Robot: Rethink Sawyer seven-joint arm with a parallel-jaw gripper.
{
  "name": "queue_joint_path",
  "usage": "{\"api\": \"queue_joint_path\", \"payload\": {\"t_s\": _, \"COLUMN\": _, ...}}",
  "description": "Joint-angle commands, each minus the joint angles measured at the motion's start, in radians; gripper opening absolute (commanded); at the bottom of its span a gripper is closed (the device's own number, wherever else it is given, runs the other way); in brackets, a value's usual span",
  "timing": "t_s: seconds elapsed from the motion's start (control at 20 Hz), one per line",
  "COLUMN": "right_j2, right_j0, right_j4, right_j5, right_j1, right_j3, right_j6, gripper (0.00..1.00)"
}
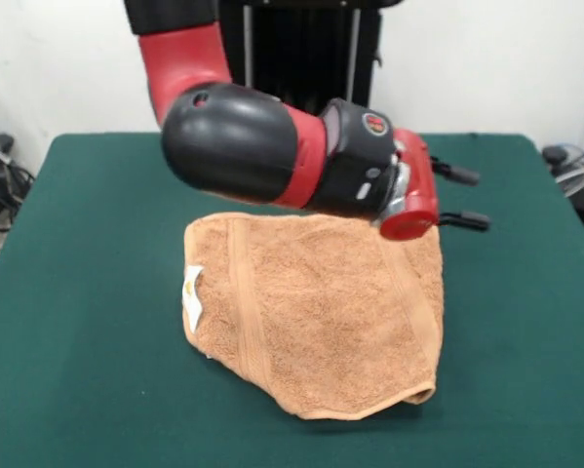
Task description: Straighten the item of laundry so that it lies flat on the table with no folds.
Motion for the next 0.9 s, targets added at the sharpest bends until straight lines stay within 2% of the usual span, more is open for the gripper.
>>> {"api": "queue_joint_path", "payload": {"t_s": 0.05, "right_j2": 0.051, "right_j0": 0.077, "right_j4": -0.099, "right_j5": -0.154, "right_j1": -0.029, "right_j3": 0.034, "right_j6": -0.107, "gripper": 1.0}}
{"api": "queue_joint_path", "payload": {"t_s": 0.2, "right_j2": -0.068, "right_j0": 0.161, "right_j4": -0.253, "right_j5": -0.224, "right_j1": -0.06, "right_j3": -0.05, "right_j6": -0.025, "gripper": 1.0}}
{"api": "queue_joint_path", "payload": {"t_s": 0.25, "right_j2": -0.14, "right_j0": 0.21, "right_j4": -0.337, "right_j5": -0.252, "right_j1": -0.068, "right_j3": -0.105, "right_j6": 0.014, "gripper": 1.0}}
{"api": "queue_joint_path", "payload": {"t_s": 0.35, "right_j2": -0.213, "right_j0": 0.27, "right_j4": -0.422, "right_j5": -0.297, "right_j1": -0.073, "right_j3": -0.156, "right_j6": 0.061, "gripper": 1.0}}
{"api": "queue_joint_path", "payload": {"t_s": 0.65, "right_j2": -0.362, "right_j0": 0.397, "right_j4": -0.584, "right_j5": -0.406, "right_j1": -0.087, "right_j3": -0.222, "right_j6": 0.147, "gripper": 1.0}}
{"api": "queue_joint_path", "payload": {"t_s": 0.9, "right_j2": -0.462, "right_j0": 0.479, "right_j4": -0.64, "right_j5": -0.396, "right_j1": -0.089, "right_j3": -0.26, "right_j6": 0.206, "gripper": 1.0}}
